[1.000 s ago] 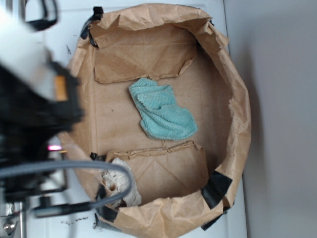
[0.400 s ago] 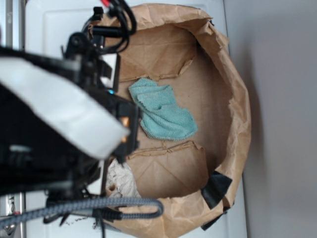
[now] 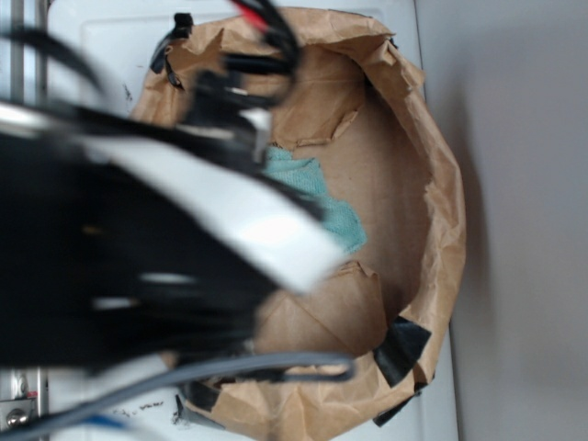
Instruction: Grab the blue cloth.
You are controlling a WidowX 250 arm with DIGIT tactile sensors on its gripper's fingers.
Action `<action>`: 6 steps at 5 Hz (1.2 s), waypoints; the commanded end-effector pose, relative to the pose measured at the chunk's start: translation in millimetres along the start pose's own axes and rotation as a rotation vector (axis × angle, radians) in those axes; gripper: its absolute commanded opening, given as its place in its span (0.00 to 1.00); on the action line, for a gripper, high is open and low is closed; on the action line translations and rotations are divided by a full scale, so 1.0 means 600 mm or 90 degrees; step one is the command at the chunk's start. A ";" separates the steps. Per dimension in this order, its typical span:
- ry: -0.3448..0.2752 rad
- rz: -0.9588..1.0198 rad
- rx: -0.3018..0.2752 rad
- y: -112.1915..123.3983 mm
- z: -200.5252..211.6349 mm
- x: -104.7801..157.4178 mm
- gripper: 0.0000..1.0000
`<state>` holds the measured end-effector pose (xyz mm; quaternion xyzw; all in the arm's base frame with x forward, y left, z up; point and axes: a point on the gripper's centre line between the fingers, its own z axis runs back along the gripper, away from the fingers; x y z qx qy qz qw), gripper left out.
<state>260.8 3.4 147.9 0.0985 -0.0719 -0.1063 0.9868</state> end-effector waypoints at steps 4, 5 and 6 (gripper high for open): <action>-0.074 -0.156 -0.027 -0.031 -0.246 0.026 0.00; -0.095 -0.163 -0.029 -0.017 -0.228 0.030 0.00; -0.120 -0.154 -0.045 -0.001 -0.192 0.031 0.00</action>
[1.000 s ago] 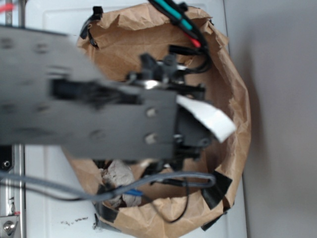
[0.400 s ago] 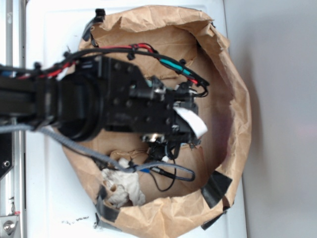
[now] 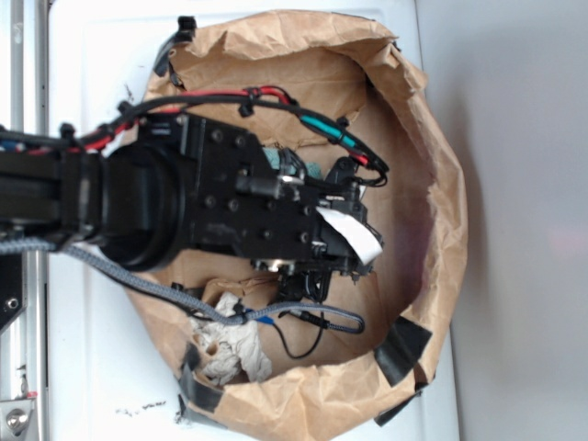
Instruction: Grab the blue cloth.
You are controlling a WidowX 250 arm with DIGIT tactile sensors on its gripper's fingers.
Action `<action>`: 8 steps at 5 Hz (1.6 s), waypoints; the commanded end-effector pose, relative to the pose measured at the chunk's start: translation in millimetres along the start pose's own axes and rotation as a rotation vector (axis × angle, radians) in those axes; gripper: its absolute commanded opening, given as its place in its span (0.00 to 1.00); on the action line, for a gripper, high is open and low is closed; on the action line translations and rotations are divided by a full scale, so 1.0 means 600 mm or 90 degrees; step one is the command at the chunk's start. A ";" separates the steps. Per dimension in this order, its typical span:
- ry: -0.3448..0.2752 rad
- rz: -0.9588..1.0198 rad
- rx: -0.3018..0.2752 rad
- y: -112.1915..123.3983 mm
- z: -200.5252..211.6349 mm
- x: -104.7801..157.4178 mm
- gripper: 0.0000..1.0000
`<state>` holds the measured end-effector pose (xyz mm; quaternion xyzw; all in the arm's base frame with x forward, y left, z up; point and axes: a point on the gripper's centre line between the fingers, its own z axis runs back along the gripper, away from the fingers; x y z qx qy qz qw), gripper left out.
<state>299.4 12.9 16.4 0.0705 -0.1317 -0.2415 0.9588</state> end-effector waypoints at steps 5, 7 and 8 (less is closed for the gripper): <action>-0.089 0.193 -0.020 0.000 0.314 -0.107 0.00; -0.059 0.122 -0.031 -0.011 0.251 -0.086 1.00; -0.038 0.079 -0.021 -0.028 0.196 -0.069 1.00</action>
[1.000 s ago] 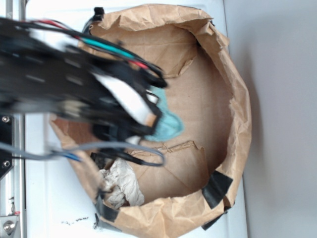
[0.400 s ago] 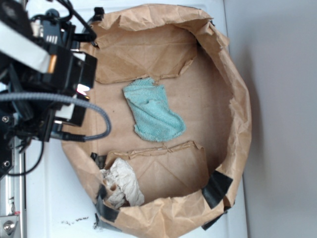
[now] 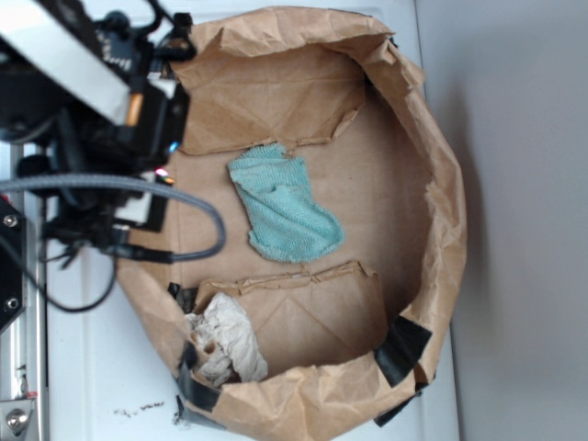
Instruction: Grab the blue cloth.
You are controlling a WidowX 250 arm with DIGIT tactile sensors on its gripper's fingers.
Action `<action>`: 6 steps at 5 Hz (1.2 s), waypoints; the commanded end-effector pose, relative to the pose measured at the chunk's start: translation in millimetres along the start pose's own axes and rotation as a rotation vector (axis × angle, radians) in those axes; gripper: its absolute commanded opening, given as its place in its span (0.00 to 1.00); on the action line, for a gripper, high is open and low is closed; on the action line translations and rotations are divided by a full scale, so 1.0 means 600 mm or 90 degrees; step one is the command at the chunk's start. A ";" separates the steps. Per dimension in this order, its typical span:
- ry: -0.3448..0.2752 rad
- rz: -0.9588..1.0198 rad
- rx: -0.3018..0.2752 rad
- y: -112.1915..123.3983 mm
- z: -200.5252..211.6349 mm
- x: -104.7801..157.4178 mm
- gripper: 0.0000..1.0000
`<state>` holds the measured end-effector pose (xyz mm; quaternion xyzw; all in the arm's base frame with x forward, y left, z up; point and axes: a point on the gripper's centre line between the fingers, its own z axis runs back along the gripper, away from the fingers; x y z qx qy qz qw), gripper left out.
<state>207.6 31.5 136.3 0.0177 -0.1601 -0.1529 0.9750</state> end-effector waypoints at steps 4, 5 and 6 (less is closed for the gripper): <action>0.136 -0.037 0.038 0.015 -0.197 0.081 1.00; 0.158 -0.045 0.055 0.007 -0.219 0.074 1.00; 0.144 -0.051 0.060 0.018 -0.221 0.089 0.00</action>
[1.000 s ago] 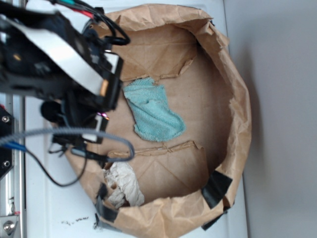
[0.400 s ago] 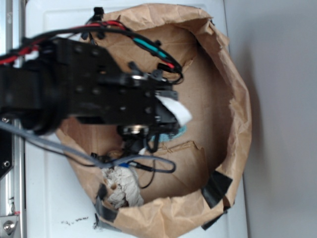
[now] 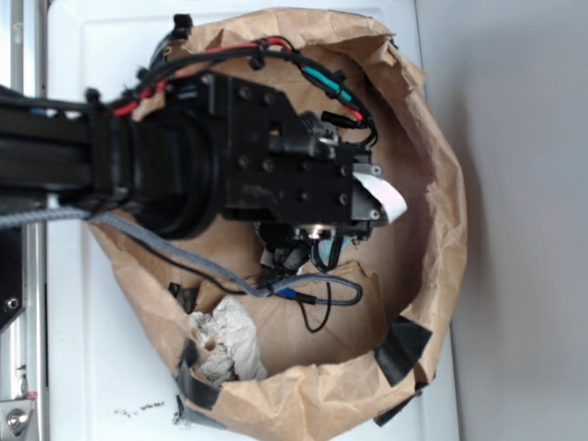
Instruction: Grab the blue cloth.
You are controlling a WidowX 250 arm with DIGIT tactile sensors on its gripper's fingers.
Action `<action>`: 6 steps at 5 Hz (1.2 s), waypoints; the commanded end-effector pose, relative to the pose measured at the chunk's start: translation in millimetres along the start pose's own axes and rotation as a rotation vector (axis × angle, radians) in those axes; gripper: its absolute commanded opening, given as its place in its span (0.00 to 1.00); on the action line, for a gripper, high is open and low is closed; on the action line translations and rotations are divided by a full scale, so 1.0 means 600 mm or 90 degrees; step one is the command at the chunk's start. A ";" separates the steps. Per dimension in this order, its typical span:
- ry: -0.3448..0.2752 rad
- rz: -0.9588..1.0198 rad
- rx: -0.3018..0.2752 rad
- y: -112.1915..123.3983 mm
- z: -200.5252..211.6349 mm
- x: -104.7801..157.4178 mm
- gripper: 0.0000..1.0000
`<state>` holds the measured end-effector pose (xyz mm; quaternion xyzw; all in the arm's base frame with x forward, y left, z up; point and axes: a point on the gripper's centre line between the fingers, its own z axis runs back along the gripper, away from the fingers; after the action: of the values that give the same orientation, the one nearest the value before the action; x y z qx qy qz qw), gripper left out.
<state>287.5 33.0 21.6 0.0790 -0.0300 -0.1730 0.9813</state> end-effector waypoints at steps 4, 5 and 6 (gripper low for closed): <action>-0.118 0.065 -0.009 0.026 0.128 -0.012 0.00; -0.118 0.116 -0.034 0.041 0.174 -0.047 0.00; -0.108 0.185 -0.041 0.052 0.209 -0.073 0.00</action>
<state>241.5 61.7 132.4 0.0181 -0.0875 -0.0485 0.9948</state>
